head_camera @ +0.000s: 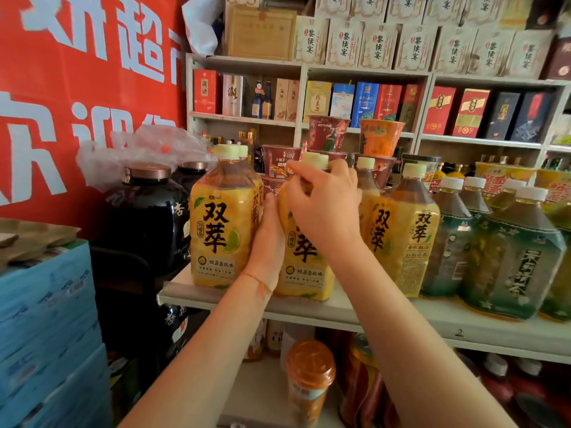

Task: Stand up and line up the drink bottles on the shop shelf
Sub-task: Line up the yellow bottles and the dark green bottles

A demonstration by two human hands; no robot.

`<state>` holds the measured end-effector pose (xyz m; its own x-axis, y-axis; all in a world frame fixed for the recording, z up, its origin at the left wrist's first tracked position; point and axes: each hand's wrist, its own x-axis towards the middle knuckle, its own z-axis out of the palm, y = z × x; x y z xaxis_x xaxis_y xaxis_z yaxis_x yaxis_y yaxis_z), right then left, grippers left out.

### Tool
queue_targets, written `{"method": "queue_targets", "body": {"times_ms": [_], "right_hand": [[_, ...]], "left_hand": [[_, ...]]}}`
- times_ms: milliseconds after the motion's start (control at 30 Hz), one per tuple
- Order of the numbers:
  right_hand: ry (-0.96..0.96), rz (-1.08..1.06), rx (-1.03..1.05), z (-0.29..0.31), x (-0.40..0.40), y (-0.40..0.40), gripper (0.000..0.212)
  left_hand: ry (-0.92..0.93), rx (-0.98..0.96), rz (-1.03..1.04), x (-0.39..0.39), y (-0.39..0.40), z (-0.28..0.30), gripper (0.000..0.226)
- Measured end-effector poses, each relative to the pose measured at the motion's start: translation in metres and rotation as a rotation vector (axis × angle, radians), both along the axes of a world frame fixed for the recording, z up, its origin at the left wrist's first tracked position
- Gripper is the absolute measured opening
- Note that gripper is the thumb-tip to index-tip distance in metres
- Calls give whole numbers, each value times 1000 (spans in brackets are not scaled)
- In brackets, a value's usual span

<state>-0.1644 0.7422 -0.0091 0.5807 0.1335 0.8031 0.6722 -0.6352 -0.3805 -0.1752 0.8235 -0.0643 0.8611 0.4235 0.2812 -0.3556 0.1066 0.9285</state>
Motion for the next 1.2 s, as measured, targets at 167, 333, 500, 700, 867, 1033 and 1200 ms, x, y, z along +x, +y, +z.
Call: {"method": "queue_targets", "body": {"times_ms": [167,333,500,700,867,1033,1200], "right_hand": [[276,426,570,-20,4,-32,55],[815,383,782,-56,4,-22,64],[845,354,782,-56,-3,-18,87],[796,348,721,-60,-11,-19,94],[286,154,396,-54,-16,-55,24],[-292,-321,195,-32,7,-107,40],[179,-443,-179,-15,20,-134,81]], "left_hand": [[52,-14,-47,-3,-3,-3,55],[86,-54,-78,-8,-4,-4,81],[55,5,-121,-22,-10,2,43],[6,159,-11,-37,-15,11,44],[-280,552,374,-42,-37,-3,60],[-711,889,458,-32,-76,-17,37],[-194,508,-2,-14,-112,4,46]]}}
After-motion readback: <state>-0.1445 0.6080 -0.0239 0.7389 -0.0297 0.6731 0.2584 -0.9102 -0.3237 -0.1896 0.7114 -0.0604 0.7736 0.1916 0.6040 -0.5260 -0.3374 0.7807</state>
